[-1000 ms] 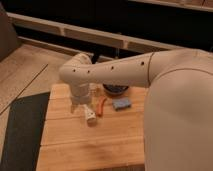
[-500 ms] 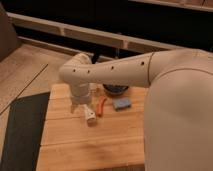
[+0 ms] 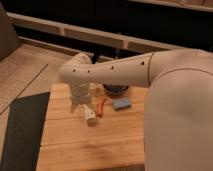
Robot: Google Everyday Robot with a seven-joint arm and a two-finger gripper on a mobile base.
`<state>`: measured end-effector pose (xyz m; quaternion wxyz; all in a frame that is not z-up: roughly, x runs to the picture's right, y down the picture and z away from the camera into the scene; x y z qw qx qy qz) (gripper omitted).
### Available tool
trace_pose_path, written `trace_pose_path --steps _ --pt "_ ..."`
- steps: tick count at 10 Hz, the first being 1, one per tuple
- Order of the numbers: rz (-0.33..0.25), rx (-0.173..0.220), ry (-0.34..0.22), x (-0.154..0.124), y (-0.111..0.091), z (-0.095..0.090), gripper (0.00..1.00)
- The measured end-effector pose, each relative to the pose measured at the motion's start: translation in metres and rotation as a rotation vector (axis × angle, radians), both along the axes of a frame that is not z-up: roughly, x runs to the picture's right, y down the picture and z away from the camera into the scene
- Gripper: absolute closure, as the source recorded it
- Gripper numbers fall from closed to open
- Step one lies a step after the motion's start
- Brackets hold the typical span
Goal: Place the white sponge in the ceramic bowl
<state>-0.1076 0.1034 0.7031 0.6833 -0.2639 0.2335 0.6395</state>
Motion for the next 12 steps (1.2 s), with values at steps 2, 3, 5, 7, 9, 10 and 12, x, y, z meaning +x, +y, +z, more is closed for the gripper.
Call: trace_pose_path --steps 2,3,5,7,9,10,12 --pt "0.000 0.000 0.000 0.000 0.000 0.000 0.35" --pt "0.000 0.000 0.000 0.000 0.000 0.000 0.35" --pt "0.000 0.000 0.000 0.000 0.000 0.000 0.35" --pt "-0.002 0.004 -0.001 0.000 -0.001 0.000 0.35" --pt "-0.004 0.060 -0.007 0.000 -0.015 0.006 0.35" --pt "-0.001 0.143 -0.009 0.009 -0.040 0.014 0.35" --pt "-0.009 0.270 -0.019 0.036 -0.080 0.017 0.35"
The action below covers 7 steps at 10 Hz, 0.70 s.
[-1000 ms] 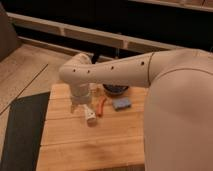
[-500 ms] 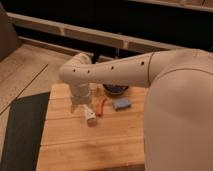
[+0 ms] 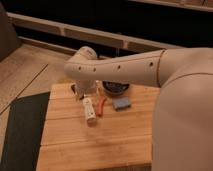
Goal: Place the white sponge in the ceramic bowl
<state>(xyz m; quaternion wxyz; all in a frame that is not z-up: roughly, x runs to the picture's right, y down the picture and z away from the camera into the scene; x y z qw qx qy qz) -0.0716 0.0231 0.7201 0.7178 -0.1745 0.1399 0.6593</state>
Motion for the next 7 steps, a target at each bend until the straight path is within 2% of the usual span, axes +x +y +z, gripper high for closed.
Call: trace_pose_path --steps 1,2,5,7 --pt "0.011 0.055 0.000 0.020 -0.017 -0.002 0.35" --pt "0.015 0.074 0.005 0.029 -0.022 -0.002 0.35" --pt "0.013 0.070 -0.005 0.023 -0.021 -0.002 0.35" --pt "0.026 0.045 0.001 0.020 -0.014 0.011 0.35"
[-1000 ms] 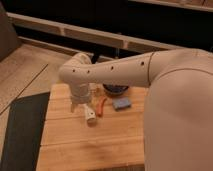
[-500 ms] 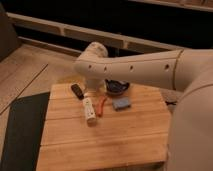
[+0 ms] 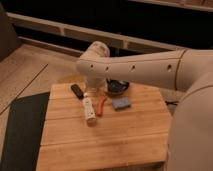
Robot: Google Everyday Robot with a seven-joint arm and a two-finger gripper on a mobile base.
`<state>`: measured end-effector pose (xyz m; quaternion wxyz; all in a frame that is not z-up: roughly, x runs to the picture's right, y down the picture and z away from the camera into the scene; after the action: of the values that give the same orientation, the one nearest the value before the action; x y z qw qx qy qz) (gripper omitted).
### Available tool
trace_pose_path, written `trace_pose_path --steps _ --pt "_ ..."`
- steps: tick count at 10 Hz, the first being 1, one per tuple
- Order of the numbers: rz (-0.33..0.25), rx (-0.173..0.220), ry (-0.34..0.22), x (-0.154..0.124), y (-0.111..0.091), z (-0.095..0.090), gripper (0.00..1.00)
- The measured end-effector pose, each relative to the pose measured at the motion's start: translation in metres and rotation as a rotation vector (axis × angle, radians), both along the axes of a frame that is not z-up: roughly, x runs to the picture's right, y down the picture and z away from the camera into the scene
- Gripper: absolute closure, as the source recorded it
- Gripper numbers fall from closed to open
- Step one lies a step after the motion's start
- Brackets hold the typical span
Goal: Place the white sponge in the ceramic bowl
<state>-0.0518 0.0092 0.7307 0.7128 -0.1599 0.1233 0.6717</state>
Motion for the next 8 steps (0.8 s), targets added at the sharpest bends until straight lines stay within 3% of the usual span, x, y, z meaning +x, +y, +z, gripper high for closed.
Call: trace_pose_path --steps 1,4,8 --pt "0.064 -0.037 0.016 0.012 0.011 0.017 0.35" --pt "0.192 -0.076 0.063 0.076 0.026 0.048 0.35" --pt "0.232 -0.047 0.104 0.150 0.028 0.075 0.35"
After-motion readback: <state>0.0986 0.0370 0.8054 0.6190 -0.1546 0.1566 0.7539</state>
